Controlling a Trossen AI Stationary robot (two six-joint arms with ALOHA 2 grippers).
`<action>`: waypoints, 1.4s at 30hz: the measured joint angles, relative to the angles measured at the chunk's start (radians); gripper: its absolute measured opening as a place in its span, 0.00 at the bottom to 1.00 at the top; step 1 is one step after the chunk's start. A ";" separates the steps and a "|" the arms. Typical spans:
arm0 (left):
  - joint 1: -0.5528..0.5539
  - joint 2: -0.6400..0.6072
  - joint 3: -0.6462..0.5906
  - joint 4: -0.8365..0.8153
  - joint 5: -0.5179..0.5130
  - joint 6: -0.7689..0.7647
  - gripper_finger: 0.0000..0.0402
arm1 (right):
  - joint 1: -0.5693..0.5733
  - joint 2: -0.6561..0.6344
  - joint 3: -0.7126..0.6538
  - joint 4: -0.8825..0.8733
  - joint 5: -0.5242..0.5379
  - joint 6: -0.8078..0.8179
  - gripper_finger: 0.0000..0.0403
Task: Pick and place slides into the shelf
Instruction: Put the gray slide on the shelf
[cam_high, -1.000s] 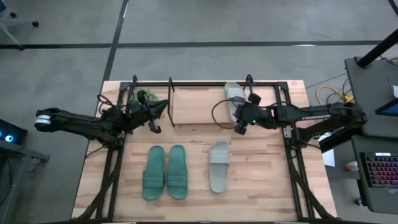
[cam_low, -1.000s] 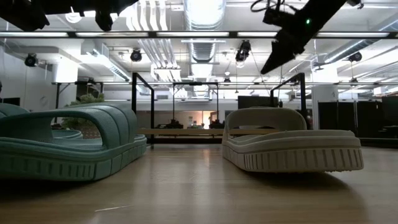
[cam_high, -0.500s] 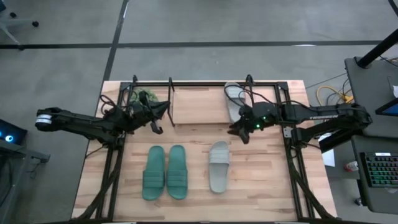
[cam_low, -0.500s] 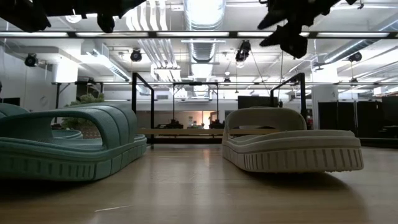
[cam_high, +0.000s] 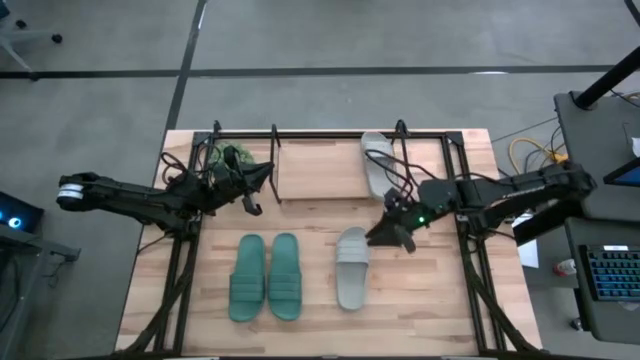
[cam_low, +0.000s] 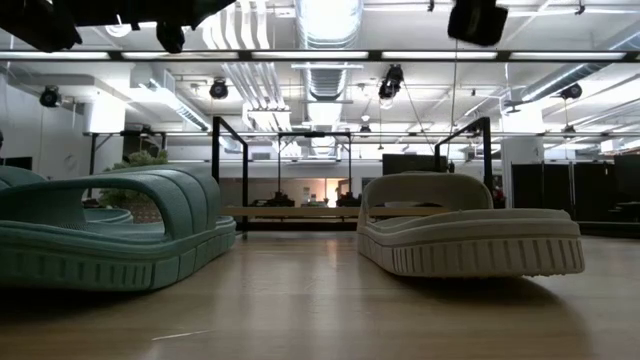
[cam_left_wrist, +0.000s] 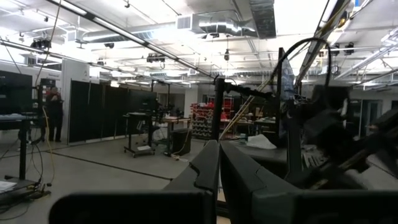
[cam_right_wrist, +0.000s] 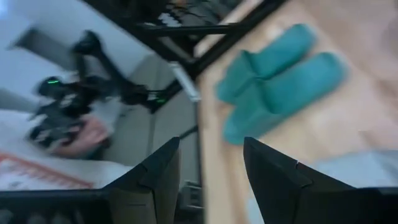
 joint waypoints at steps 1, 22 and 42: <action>0.000 0.000 0.000 0.000 0.000 0.000 0.00 | 0.021 0.000 0.000 0.026 0.001 0.007 0.41; 0.000 0.000 0.000 0.000 0.000 0.000 0.00 | 0.301 0.069 0.001 0.044 0.406 -0.017 0.37; 0.000 0.000 -0.010 -0.001 0.000 -0.001 0.00 | 0.301 0.529 0.446 -0.604 0.667 -0.264 0.37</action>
